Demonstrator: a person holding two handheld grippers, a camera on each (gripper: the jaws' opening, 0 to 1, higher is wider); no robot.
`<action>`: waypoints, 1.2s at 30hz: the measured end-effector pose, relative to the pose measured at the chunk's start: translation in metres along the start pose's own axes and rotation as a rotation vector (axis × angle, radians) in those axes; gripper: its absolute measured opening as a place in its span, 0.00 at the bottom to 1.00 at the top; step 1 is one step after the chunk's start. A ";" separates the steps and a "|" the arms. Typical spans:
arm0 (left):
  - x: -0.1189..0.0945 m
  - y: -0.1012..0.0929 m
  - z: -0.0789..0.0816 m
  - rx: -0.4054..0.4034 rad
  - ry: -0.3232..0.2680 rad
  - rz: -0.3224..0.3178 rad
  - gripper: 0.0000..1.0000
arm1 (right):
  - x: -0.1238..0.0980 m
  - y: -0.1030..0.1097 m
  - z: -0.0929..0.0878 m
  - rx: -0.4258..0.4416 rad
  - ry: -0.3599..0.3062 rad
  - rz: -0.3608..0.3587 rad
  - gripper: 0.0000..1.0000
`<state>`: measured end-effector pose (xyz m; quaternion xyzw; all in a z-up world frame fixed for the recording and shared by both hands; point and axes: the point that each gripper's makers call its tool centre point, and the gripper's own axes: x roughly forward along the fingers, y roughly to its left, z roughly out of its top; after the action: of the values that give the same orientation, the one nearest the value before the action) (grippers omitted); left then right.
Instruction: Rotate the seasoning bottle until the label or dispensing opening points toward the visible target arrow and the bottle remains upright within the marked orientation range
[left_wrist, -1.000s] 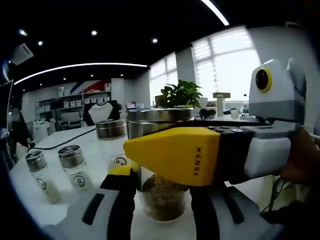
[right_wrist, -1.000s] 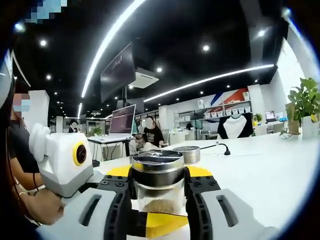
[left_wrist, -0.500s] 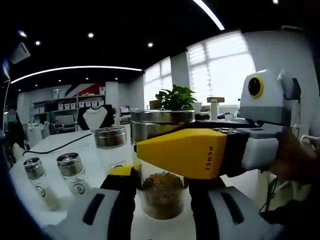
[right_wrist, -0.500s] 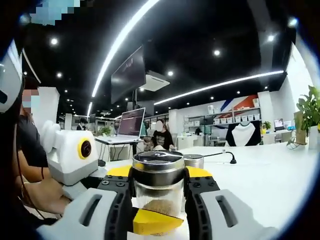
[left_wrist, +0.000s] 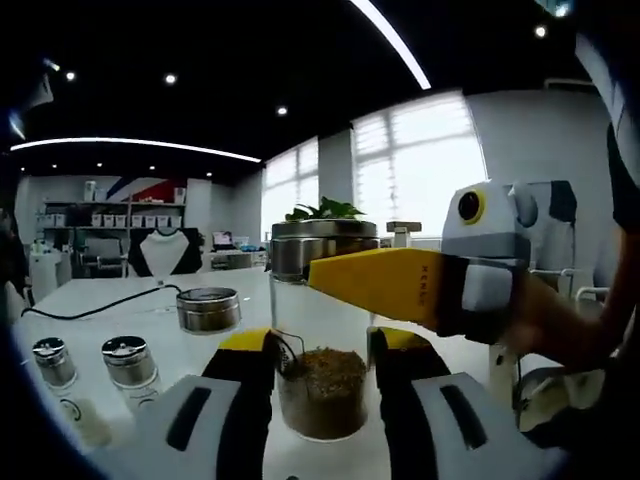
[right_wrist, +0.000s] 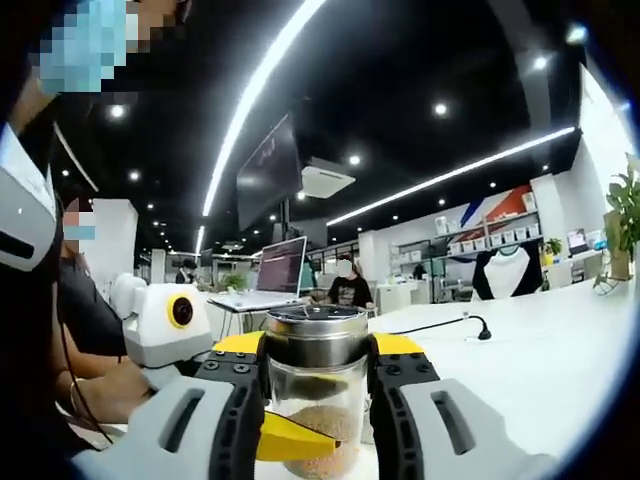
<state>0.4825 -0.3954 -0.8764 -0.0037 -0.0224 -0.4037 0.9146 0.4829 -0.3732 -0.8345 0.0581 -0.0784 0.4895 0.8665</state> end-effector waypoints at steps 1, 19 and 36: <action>0.000 -0.001 0.001 -0.001 -0.005 -0.007 0.42 | 0.000 0.001 0.001 -0.005 -0.004 0.008 0.37; 0.003 -0.006 0.000 -0.054 -0.006 -0.154 0.41 | -0.008 0.003 0.013 0.036 -0.045 0.164 0.36; -0.001 -0.024 -0.003 -0.057 0.026 -0.363 0.46 | -0.019 0.022 0.011 0.101 -0.049 0.376 0.37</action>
<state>0.4643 -0.4106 -0.8799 -0.0204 0.0006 -0.5628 0.8263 0.4541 -0.3797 -0.8270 0.0979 -0.0842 0.6444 0.7537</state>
